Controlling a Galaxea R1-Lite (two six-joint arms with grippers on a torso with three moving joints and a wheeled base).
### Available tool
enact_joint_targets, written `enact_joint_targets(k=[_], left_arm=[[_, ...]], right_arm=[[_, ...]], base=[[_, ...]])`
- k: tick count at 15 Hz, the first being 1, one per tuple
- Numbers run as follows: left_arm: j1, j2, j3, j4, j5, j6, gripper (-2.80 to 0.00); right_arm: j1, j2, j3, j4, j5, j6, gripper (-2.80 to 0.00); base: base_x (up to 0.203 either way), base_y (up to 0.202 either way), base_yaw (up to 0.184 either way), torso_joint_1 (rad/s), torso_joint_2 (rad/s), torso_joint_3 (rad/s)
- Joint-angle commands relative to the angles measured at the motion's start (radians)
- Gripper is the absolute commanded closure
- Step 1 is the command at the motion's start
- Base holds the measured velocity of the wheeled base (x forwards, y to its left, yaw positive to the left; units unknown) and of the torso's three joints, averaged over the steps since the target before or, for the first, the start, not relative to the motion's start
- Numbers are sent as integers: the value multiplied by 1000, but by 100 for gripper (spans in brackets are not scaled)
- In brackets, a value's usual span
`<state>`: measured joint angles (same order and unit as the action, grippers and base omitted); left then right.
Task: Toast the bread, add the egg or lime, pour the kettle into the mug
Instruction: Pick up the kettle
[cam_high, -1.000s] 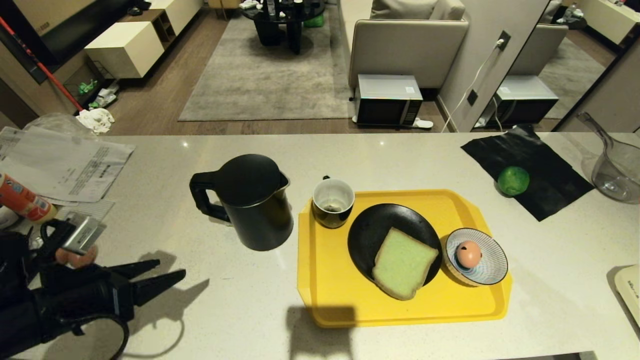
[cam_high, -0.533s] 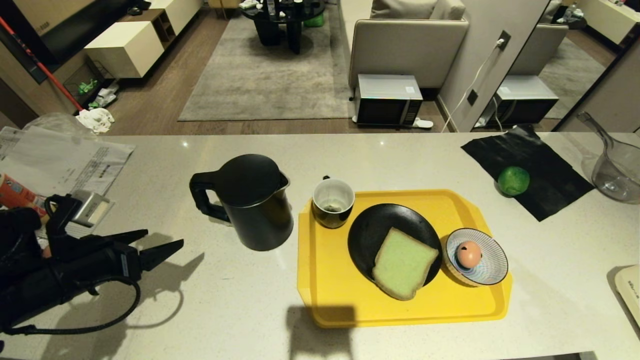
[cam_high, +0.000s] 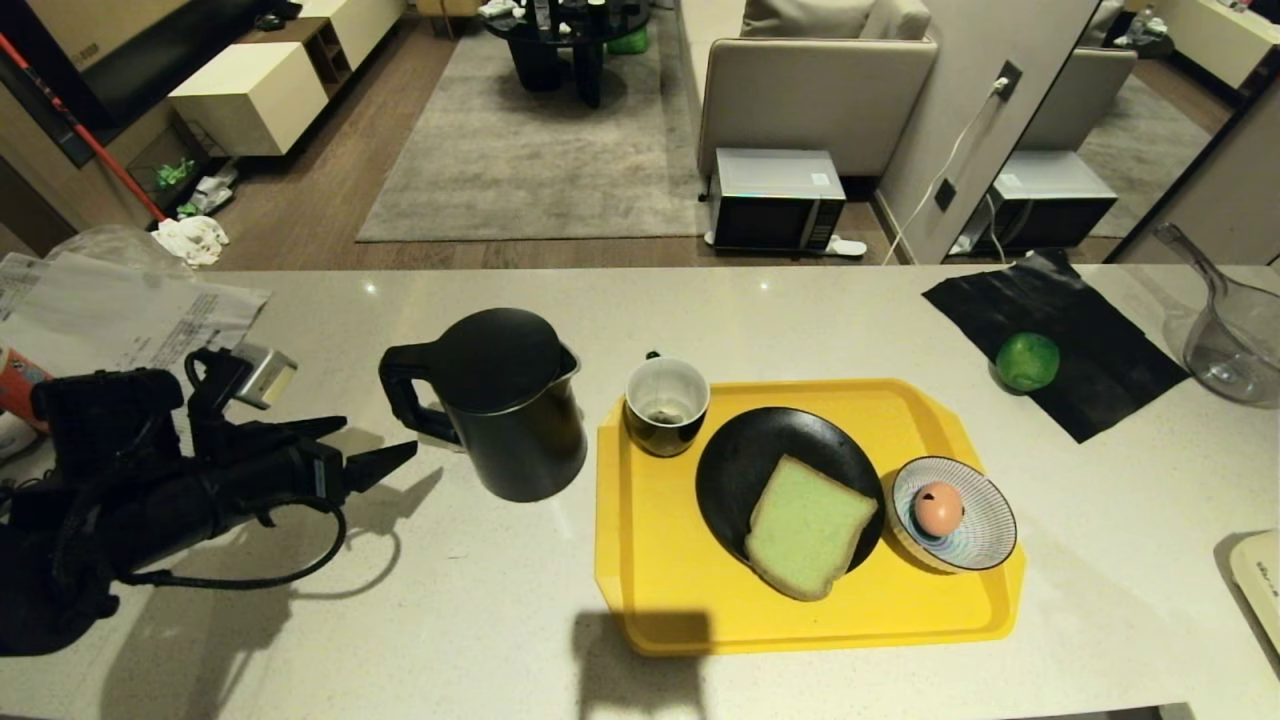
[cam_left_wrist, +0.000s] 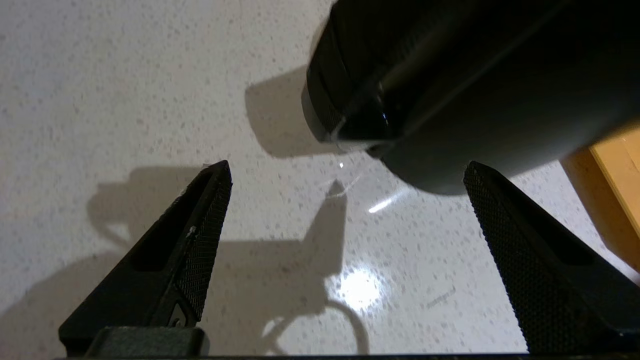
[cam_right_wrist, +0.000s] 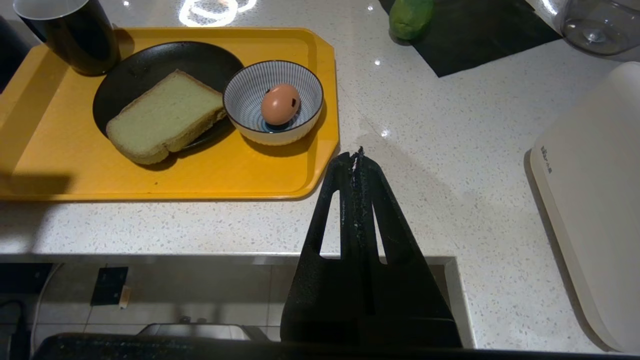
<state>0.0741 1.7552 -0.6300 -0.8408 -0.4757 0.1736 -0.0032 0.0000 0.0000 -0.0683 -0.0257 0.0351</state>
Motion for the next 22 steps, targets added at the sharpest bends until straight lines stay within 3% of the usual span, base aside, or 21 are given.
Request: enact_joint_targets(k=[1, 12, 20, 21, 22], left_arm=[[-6, 59, -62, -10, -1, 1, -280], [-73, 188, -336, -3, -1, 1, -280], [-132, 227, -376, -9, -1, 6, -280], [-138, 228, -377, -9, -1, 8, 0], [-140, 230, -382, -10, -1, 10, 0]], right_arm=[[0, 2, 26, -1, 0, 0, 0], [0, 2, 26, -1, 0, 0, 0], [0, 2, 26, -1, 0, 0, 0], [0, 2, 26, -1, 0, 0, 0], [0, 2, 26, -1, 0, 0, 0]], base=[[0, 0, 0, 0, 0, 0], [0, 0, 0, 0, 0, 0], [0, 0, 0, 0, 0, 0], [0, 0, 0, 0, 0, 0], [0, 0, 0, 0, 0, 0]])
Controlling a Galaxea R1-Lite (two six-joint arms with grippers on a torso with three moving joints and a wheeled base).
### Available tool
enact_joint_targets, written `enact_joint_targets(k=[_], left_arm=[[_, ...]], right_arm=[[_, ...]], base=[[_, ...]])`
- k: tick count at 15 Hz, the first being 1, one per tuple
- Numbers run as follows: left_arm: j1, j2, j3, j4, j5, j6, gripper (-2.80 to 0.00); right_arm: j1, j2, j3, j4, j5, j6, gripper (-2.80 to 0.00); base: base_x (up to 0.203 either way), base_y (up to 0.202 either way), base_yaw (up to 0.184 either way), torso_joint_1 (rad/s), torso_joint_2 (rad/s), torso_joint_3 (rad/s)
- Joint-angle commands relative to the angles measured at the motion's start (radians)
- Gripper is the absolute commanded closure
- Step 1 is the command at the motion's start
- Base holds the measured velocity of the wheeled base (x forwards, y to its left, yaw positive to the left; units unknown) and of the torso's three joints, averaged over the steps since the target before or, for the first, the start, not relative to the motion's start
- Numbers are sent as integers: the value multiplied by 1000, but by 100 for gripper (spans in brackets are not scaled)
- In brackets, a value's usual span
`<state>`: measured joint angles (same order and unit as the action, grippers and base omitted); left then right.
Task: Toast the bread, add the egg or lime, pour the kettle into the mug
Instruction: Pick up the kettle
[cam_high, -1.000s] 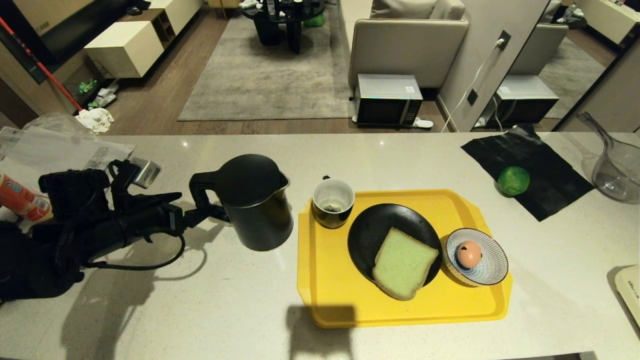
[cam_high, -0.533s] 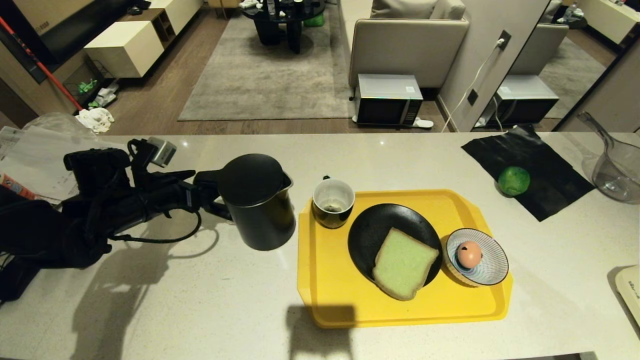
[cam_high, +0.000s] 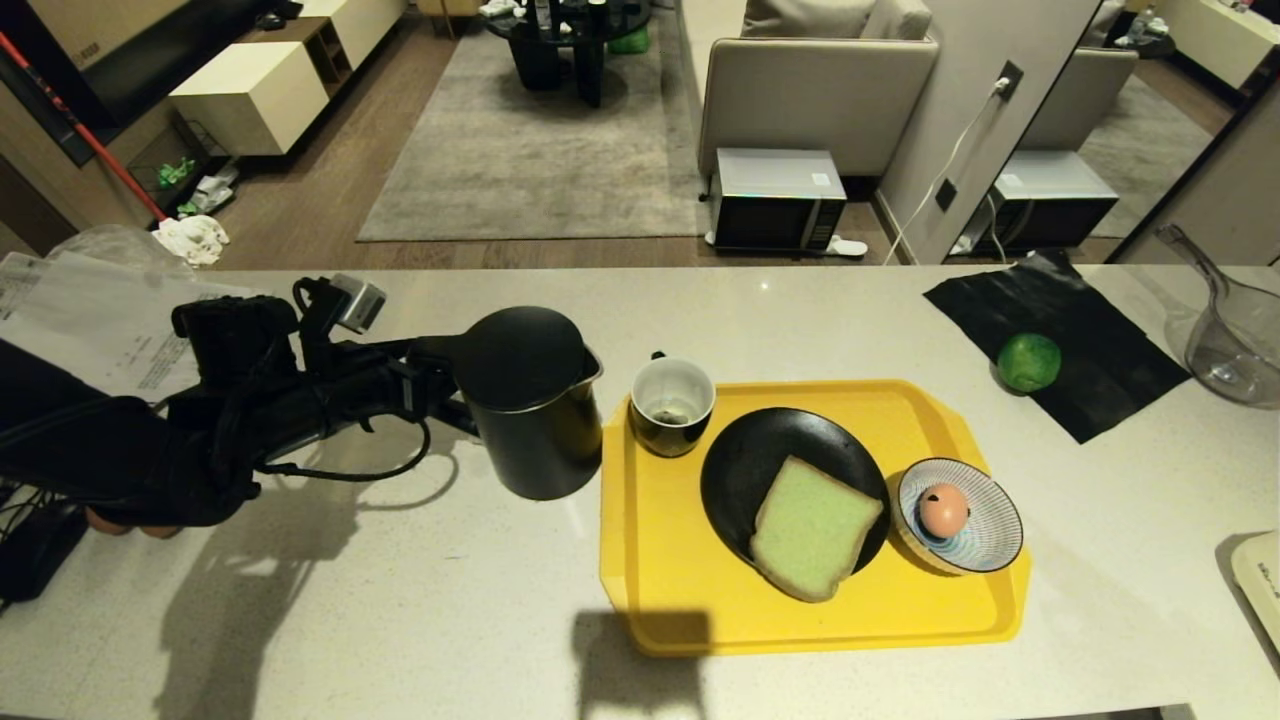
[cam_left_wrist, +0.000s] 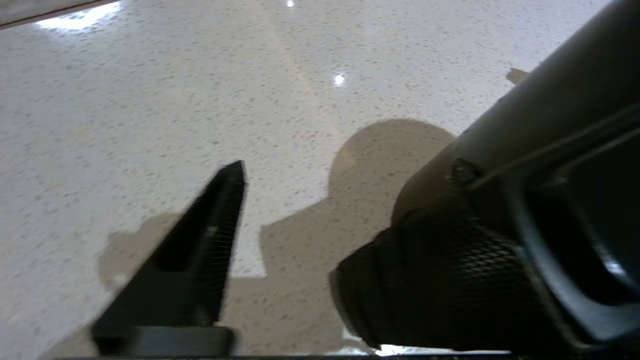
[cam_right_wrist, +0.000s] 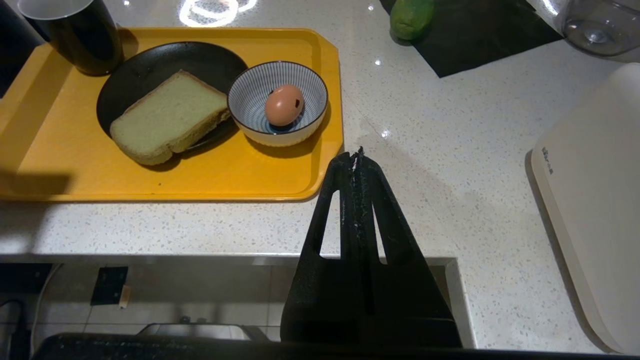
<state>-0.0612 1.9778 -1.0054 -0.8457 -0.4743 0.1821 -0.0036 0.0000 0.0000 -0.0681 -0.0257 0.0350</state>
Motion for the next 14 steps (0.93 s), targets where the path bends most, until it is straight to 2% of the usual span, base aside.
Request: enact_joint_targets(k=[1, 8, 12, 14], left_arm=[[-9, 10, -5, -6, -3, 3, 0], [-9, -1, 25, -17, 10, -8, 0], [17, -44, 138, -148, 53, -56, 0], [43, -52, 152, -223, 64, -63, 0]], right_arm=[[1, 2, 26, -1, 0, 0, 0], [1, 2, 26, -1, 0, 0, 0], [1, 2, 26, -1, 0, 0, 0], [1, 2, 26, -1, 0, 0, 0]], base=[[0, 0, 0, 0, 0, 0], [0, 0, 0, 0, 0, 0], [0, 0, 0, 0, 0, 0], [0, 0, 0, 0, 0, 0]])
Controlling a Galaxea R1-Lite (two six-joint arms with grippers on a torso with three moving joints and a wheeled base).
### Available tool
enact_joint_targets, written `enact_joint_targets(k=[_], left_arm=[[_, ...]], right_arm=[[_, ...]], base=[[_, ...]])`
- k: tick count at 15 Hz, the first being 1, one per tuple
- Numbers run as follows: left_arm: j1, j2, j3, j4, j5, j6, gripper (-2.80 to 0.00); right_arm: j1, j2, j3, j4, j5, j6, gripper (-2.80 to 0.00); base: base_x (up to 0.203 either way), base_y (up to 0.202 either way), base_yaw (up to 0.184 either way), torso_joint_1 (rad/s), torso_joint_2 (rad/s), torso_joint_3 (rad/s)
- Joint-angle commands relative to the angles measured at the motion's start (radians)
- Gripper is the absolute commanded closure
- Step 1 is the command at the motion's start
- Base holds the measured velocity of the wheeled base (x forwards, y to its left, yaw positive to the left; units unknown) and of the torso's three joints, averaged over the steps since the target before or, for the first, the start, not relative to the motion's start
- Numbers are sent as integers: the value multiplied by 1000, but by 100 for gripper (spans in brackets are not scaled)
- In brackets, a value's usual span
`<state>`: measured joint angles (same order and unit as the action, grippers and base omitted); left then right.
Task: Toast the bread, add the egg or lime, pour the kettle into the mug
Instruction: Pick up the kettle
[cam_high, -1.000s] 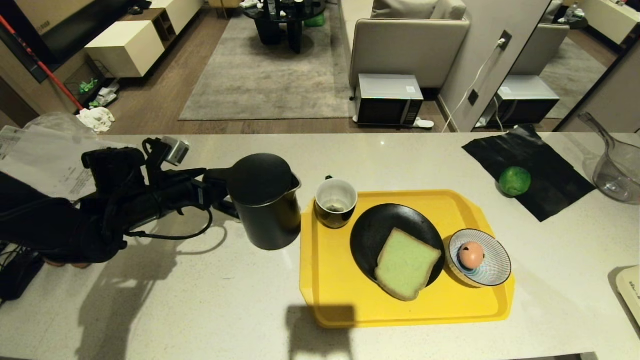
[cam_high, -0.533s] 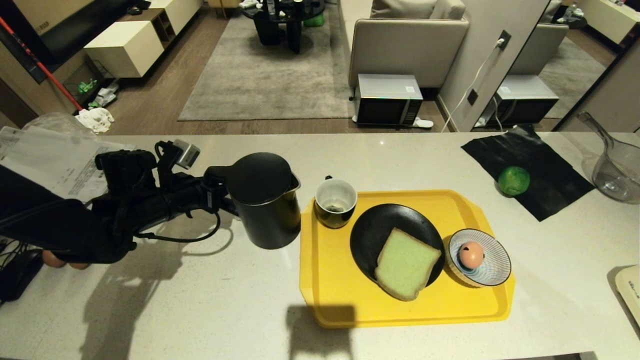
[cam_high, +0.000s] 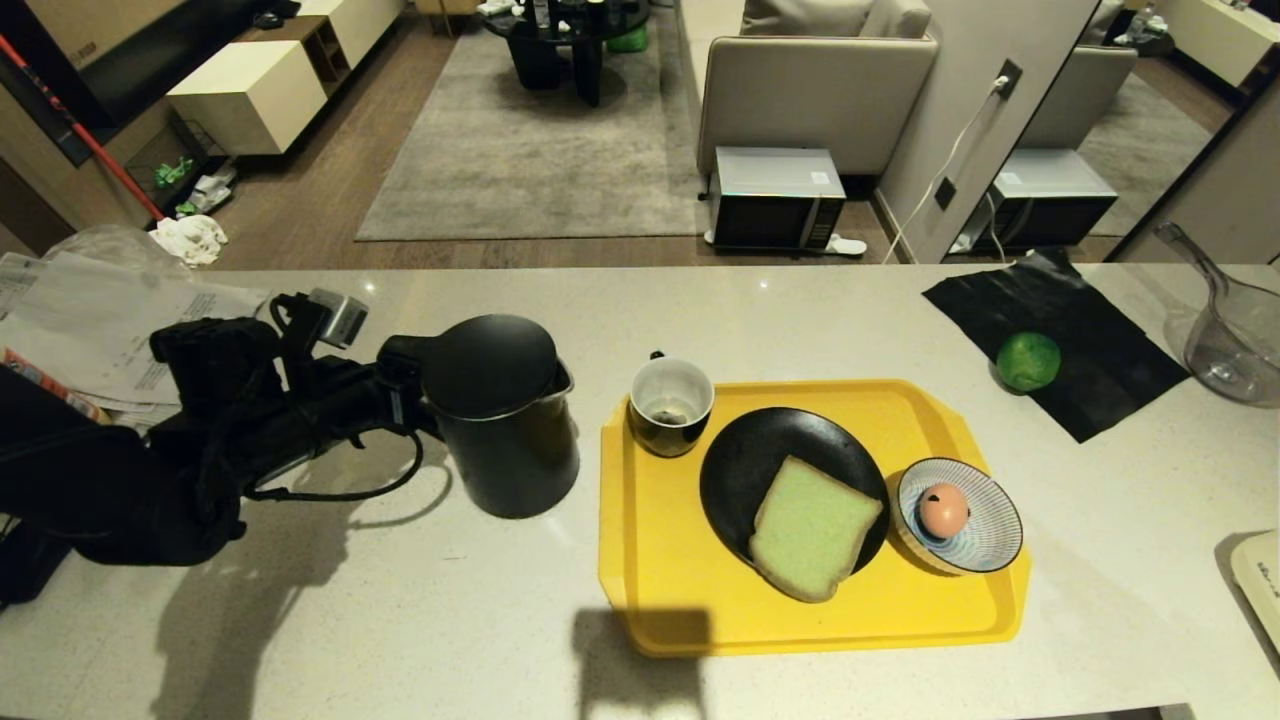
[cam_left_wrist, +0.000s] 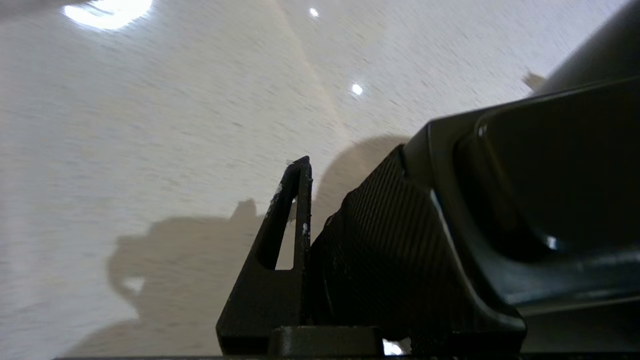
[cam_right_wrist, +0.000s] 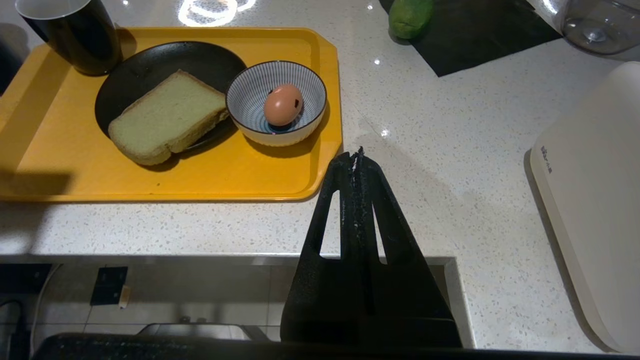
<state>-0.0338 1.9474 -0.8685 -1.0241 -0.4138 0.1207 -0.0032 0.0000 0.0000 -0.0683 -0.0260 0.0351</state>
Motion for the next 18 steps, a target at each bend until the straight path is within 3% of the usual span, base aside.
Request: enact_joint_targets(k=[1, 5, 11, 18], left_arm=[[32, -31, 24, -68, 13, -9, 0], [47, -103, 23, -78, 42, -63, 0], [57, -154, -53, 2, 51, -55, 0], [45, -133, -445, 414, 51, 40, 0]], right_arm=[[0, 2, 26, -1, 0, 0, 0], [0, 2, 26, -1, 0, 0, 0], [0, 2, 26, -1, 0, 0, 0], [0, 2, 26, -1, 0, 0, 0]], base=[[0, 0, 0, 0, 0, 0], [0, 0, 0, 0, 0, 0], [0, 0, 0, 0, 0, 0], [0, 0, 0, 0, 0, 0]])
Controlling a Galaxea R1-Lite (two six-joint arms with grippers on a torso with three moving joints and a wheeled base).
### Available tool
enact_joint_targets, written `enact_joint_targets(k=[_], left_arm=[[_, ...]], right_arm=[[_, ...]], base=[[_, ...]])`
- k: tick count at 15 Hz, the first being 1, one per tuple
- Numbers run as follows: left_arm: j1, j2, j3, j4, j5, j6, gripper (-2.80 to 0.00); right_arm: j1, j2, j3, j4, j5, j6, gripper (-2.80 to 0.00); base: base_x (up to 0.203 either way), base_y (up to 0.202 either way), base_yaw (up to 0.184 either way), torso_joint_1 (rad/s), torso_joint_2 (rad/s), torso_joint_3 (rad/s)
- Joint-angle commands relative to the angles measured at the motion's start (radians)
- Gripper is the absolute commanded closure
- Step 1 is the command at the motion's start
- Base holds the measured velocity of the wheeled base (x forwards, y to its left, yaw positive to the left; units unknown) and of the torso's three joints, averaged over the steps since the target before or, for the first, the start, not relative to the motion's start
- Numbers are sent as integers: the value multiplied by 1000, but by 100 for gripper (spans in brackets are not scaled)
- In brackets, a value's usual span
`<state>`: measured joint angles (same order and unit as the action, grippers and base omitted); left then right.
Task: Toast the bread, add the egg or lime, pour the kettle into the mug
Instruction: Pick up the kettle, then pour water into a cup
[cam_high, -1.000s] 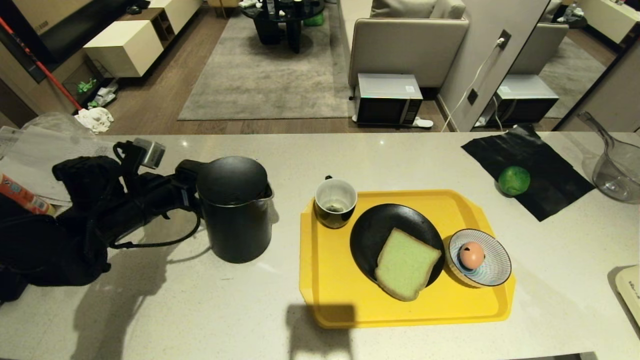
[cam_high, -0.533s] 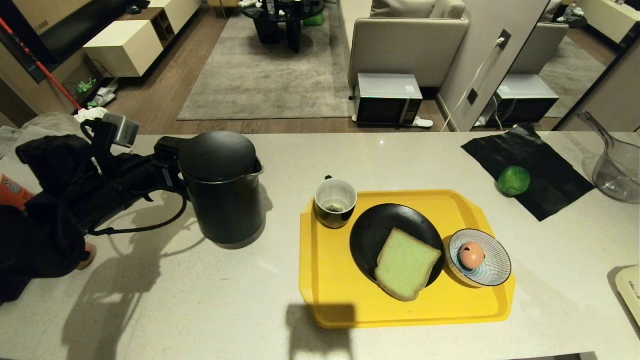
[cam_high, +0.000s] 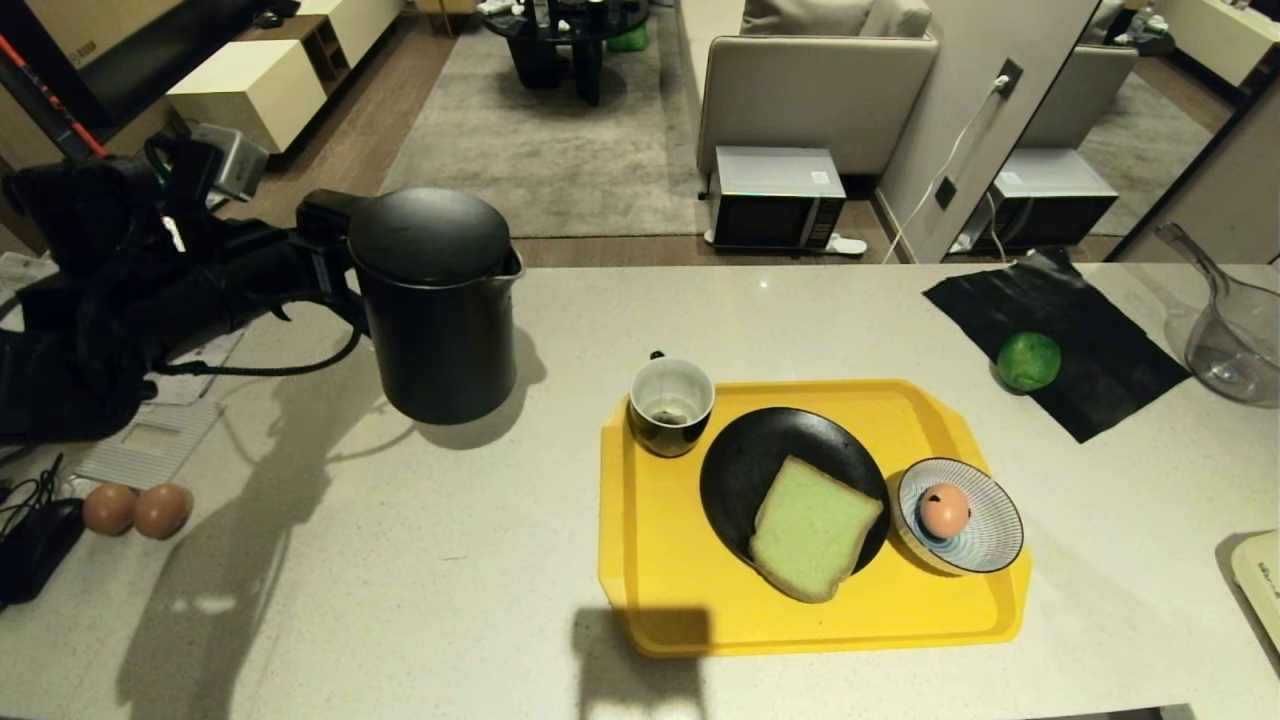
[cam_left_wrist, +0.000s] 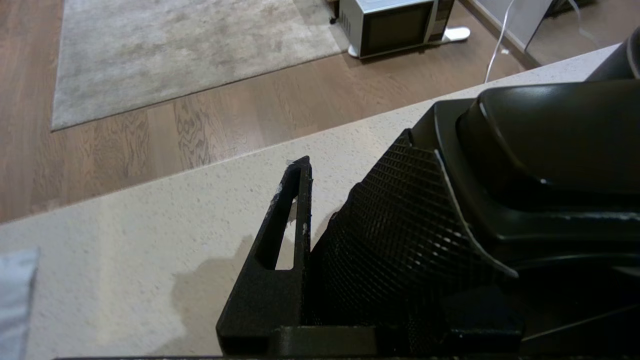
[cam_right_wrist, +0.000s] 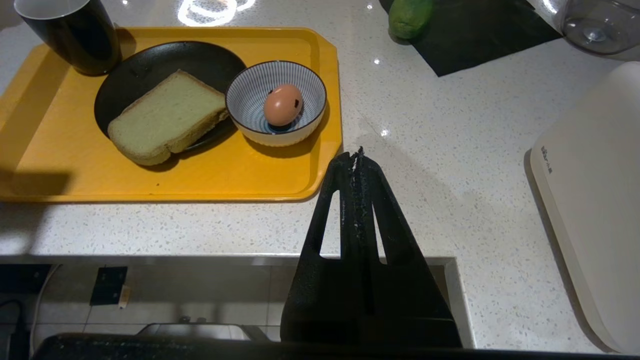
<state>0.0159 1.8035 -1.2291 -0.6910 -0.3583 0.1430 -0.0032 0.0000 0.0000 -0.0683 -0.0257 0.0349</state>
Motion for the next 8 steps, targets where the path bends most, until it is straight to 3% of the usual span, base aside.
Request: enact_joint_targets(k=[1, 5, 8], left_arm=[[-7, 23, -134, 136, -7, 39, 0], [-64, 81, -288, 304, -9, 112, 0], [-103, 135, -386, 362, -8, 192, 0]], right_arm=[[0, 2, 26, -1, 0, 0, 0], [0, 2, 26, -1, 0, 0, 0], [0, 2, 26, -1, 0, 0, 0]], base=[[0, 0, 0, 0, 0, 0], [0, 0, 0, 0, 0, 0], [0, 0, 0, 0, 0, 0]])
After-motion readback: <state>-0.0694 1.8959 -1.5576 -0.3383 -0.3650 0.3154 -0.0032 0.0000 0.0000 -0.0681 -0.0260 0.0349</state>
